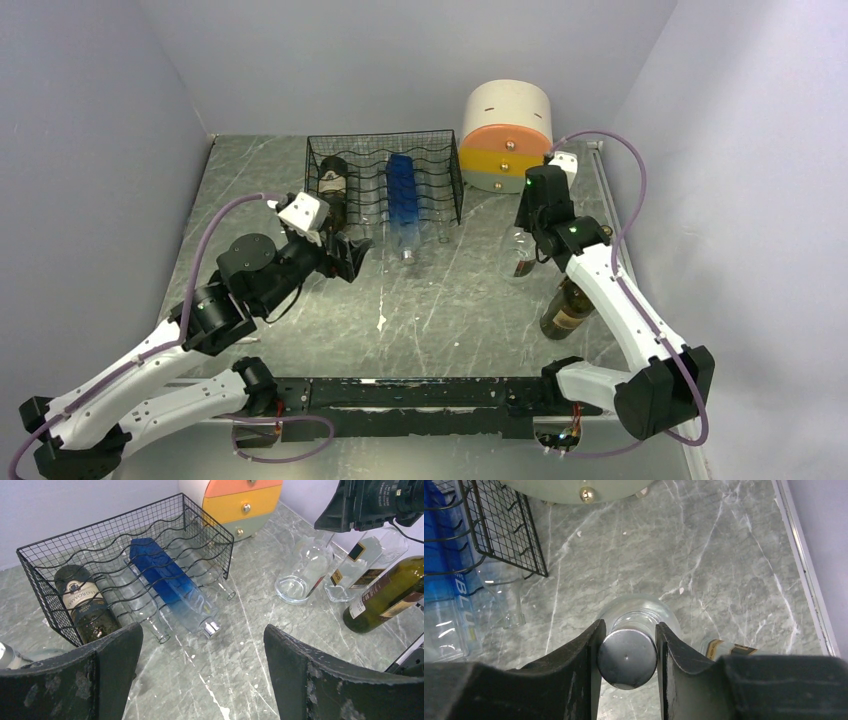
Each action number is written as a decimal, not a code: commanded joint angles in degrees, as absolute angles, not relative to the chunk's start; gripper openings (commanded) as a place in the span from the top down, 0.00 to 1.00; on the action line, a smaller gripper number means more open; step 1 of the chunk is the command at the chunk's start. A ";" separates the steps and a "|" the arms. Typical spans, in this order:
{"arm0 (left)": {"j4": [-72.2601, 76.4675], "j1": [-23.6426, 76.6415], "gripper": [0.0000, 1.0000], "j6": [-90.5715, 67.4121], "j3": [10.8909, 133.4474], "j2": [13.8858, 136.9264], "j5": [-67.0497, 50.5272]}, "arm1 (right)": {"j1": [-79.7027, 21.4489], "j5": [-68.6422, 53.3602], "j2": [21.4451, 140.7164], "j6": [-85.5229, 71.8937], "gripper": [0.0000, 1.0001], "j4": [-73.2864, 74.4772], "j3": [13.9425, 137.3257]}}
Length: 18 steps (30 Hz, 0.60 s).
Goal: Put the wine bottle on the wine rack
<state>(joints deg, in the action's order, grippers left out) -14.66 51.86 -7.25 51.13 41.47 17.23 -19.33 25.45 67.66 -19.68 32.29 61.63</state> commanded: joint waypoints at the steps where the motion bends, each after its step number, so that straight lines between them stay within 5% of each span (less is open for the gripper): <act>1: -12.92 51.95 0.06 -6.41 51.24 41.73 17.31 | -19.13 20.97 67.83 -19.81 0.66 32.29 61.89; 6: -12.84 51.94 0.06 -7.27 51.04 42.10 18.26 | -19.64 16.11 66.84 -20.24 0.81 34.18 61.39; 18: -18.83 51.94 0.06 -15.02 53.90 47.05 28.25 | -43.50 21.49 69.09 -26.80 0.82 39.70 66.55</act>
<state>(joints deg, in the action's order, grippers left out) -16.49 51.86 -11.00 51.16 46.83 22.76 -36.97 22.04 67.66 -21.45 36.60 63.46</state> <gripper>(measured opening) 0.944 0.413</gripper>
